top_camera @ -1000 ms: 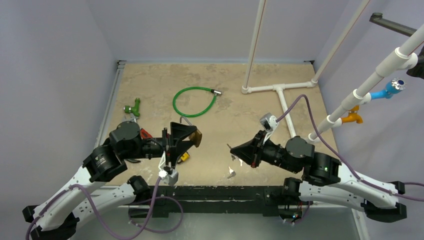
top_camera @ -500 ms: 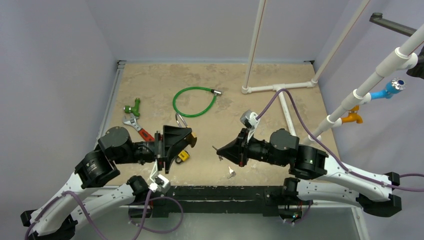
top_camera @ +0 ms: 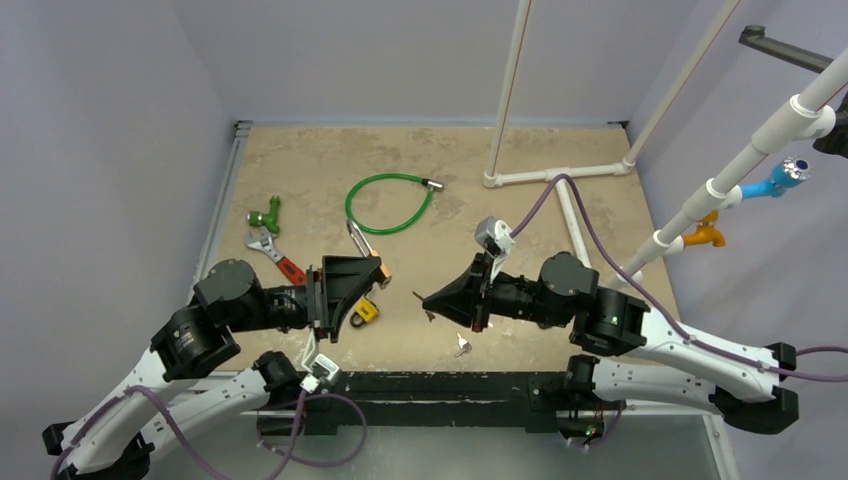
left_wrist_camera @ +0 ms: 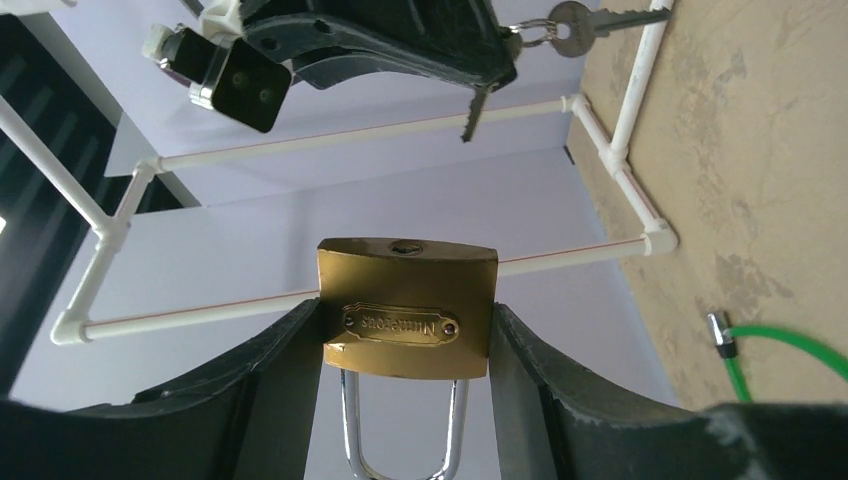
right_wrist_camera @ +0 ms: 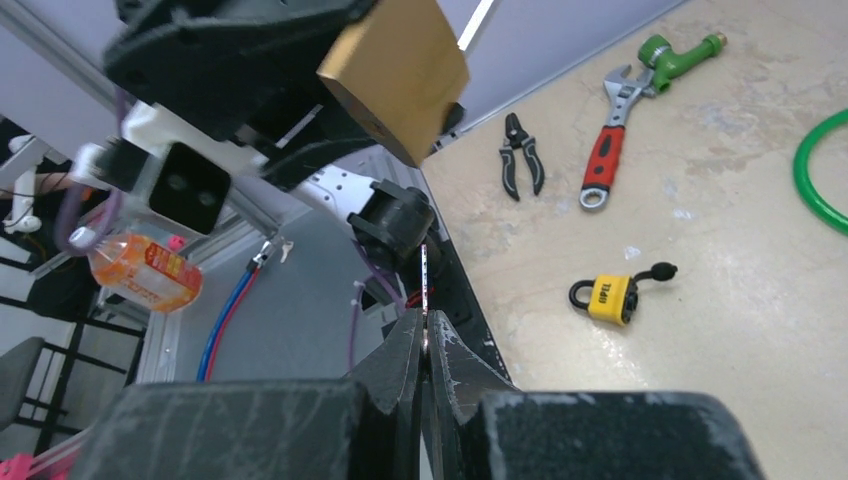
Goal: Unlock with the key
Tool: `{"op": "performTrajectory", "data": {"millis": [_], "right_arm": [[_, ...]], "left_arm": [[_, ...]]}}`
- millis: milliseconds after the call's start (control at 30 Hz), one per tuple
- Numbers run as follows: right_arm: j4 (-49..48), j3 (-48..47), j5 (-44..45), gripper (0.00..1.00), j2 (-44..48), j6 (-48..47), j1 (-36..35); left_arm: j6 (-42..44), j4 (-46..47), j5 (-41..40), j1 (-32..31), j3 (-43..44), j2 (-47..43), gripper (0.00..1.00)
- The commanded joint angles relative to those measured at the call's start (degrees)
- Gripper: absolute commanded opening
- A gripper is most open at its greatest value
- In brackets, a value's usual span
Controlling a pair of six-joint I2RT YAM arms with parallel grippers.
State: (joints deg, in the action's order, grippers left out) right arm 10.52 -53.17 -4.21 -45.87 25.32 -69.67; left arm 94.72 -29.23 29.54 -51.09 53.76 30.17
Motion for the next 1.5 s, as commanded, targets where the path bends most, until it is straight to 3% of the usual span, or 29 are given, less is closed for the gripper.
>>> {"op": "performTrajectory", "data": {"millis": [0, 233, 333, 500, 567, 667, 700, 767, 833, 933, 1033, 1333, 1467], "right_arm": [[-8.47, -0.61, -5.8, 0.0, 0.08, 1.48, 1.61], [-19.31, 4.57, -19.86, 0.0, 0.86, 10.23, 9.04], [-26.31, 8.02, -28.26, 0.0, 0.86, 17.37, 14.98], [-26.5, 7.27, -32.88, 0.0, -0.4, 20.75, 16.49], [-24.14, 5.24, -32.75, 0.0, -2.32, 20.2, 16.5], [-7.32, -2.85, -27.86, 0.0, -4.0, 8.47, 16.33], [-2.54, -5.29, -24.8, 0.0, -4.38, 4.0, 16.16], [5.83, -10.16, -17.22, 0.0, -5.71, -3.16, 15.11], [9.57, -12.83, -11.4, 0.0, -6.99, -7.49, 13.25], [12.28, -14.24, -2.51, 0.0, -9.74, -12.85, 8.79], [14.03, -15.88, 6.43, 0.0, -13.47, -18.31, 0.8], [23.26, -24.05, 24.83, 0.0, -20.27, -37.9, -13.78], [24.41, -25.2, 31.83, 0.0, -21.02, -43.76, -19.11]], "left_arm": [[13.65, 8.08, -3.46, -0.24, -2.74, -1.05, 0.0], [23.35, 12.28, -10.14, -0.27, -6.31, -3.37, 0.0], [22.03, 10.14, -11.5, -0.3, -4.58, -4.22, 0.0], [19.97, 5.79, -12.67, -0.33, -4.21, -7.24, 0.0], [17.78, -0.12, -11.81, -0.34, -2.73, -8.79, 0.0], [8.47, -8.78, -12.72, -0.33, 1.34, -9.28, 0.0], [1.72, -11.8, -13.24, -0.33, 3.81, -8.73, 0.0], [-12.91, -26.43, -14.01, -0.33, 12.12, -4.45, 0.0], [-26.97, -38.12, -13.76, -0.35, 19.47, 1.18, 0.0], [-37.7, -53.98, -7.9, -0.28, 24.19, 8.34, 0.0], [-47.51, -56.84, -1.13, -0.25, 23.29, 11.8, 0.0], [-52.58, -69.14, 17.44, 0.73, 24.02, 16.7, 0.0], [-46.96, -72.95, 30.41, 11.35, 24.24, 22.15, 0.0]]}}
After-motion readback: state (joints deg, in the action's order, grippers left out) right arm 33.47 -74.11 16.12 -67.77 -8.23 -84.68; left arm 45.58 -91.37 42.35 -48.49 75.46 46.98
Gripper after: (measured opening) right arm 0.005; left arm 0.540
